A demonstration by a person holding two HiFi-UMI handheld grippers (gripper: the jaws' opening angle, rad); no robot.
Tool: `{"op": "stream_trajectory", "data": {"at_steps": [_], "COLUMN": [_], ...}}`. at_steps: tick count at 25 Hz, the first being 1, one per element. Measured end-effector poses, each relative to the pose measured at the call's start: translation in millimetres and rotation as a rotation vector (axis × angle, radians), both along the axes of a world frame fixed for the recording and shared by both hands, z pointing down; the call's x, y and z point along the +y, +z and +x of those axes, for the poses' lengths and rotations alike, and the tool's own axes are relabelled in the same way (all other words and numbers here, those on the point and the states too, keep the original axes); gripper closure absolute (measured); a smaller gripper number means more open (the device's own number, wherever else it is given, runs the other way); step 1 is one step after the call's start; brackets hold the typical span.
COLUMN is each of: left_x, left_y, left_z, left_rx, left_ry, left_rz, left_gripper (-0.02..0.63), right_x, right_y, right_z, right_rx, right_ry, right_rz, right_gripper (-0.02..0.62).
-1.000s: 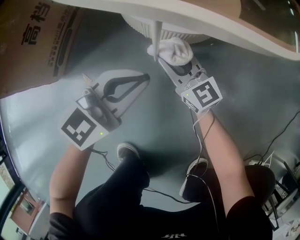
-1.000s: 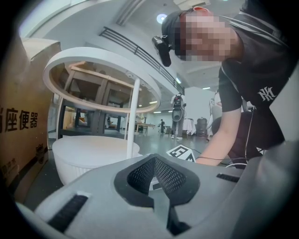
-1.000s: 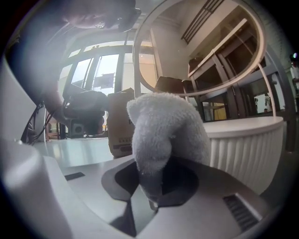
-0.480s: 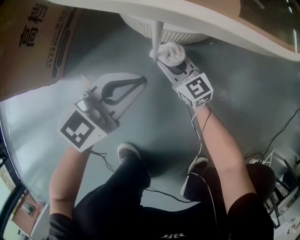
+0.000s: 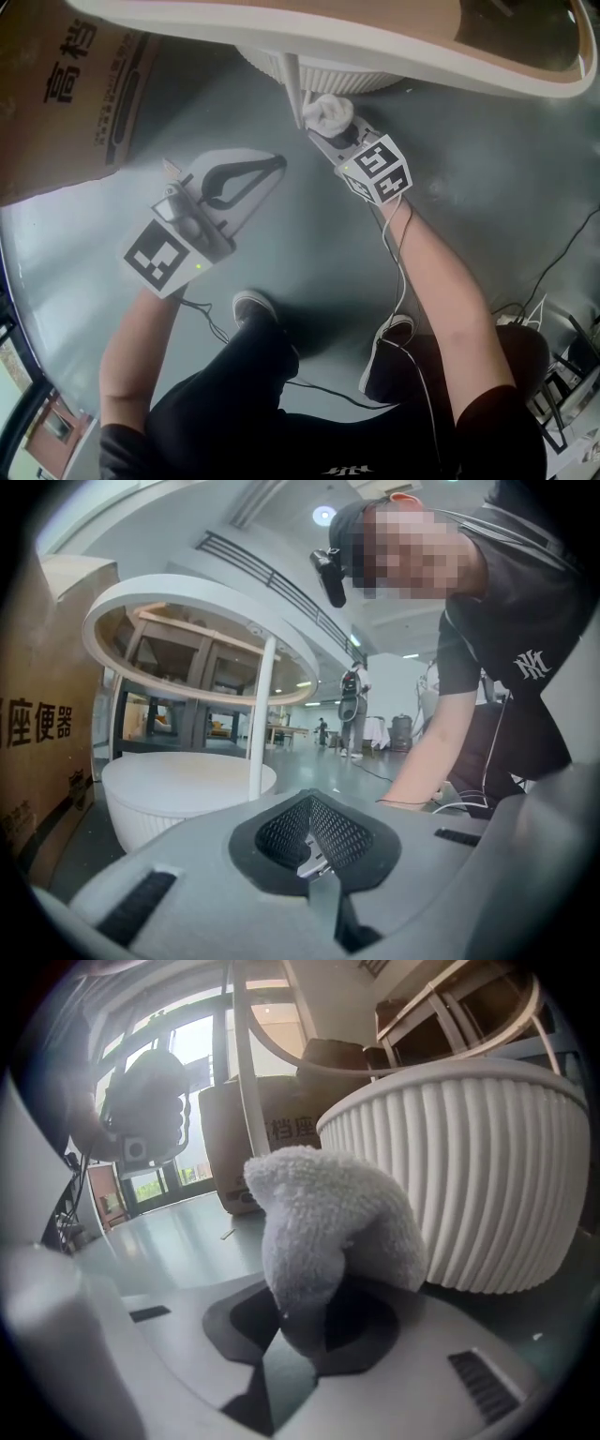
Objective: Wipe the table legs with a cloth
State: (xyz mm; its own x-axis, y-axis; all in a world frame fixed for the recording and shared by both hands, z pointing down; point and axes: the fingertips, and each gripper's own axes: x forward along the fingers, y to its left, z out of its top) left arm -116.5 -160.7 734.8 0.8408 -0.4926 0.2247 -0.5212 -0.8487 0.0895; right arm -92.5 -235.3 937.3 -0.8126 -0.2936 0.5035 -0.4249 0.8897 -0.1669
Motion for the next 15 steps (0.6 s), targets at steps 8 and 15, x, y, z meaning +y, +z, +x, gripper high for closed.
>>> {"op": "stream_trajectory", "data": {"at_steps": [8, 15], "left_x": [-4.3, -6.3], "left_y": [-3.9, -4.0], "left_z": [-0.2, 1.0], "left_rx": [-0.022, 0.002], "left_ry": [-0.018, -0.049], "left_rz": [0.007, -0.005], "left_gripper": [0.601, 0.601], "right_x": [11.0, 44.8], "right_y": [-130.4, -298.7], "right_z": [14.1, -13.5], "right_rx": [-0.154, -0.436], "right_ry": [-0.091, -0.2], "right_rz": [0.13, 0.355], "right_gripper": [0.52, 0.52]}}
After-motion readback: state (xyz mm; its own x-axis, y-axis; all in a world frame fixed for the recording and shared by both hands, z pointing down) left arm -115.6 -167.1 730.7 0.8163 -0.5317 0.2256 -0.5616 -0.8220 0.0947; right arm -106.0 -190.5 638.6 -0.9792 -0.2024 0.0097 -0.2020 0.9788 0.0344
